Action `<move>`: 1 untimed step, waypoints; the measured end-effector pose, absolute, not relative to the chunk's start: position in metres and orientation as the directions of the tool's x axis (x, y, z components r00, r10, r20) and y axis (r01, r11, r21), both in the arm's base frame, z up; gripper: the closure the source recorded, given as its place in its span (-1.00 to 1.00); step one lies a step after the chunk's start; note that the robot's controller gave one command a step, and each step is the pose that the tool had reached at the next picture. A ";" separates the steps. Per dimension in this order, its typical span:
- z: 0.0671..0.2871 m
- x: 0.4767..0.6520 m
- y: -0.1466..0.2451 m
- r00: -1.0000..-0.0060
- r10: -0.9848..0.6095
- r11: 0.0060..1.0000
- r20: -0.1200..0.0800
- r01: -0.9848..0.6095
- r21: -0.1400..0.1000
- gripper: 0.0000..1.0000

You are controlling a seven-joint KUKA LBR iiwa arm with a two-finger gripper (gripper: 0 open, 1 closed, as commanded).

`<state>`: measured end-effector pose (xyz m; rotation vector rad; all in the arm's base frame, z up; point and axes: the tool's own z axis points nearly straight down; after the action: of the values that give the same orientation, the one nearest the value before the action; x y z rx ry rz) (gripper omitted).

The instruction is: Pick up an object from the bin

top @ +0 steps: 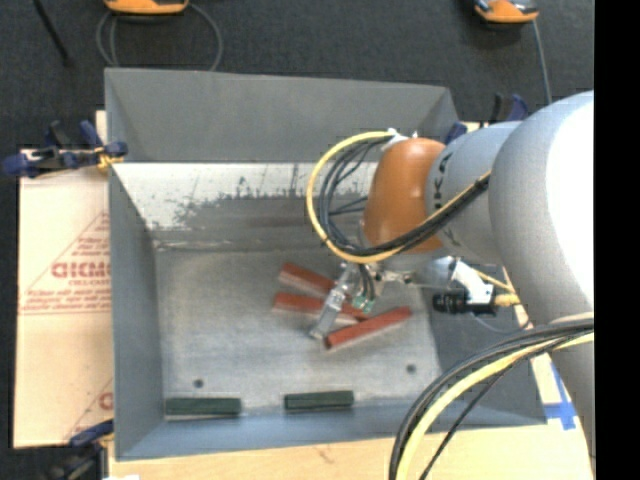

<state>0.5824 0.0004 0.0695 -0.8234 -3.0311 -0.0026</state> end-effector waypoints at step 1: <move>0.070 0.583 -0.001 -0.866 0.501 0.866 -0.002 0.501 -0.001 -1.00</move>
Offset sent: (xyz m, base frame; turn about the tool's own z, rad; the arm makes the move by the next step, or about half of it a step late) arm 0.0000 0.0000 0.0000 0.0000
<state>0.5833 -0.0011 0.0702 -0.8149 -3.0360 0.0026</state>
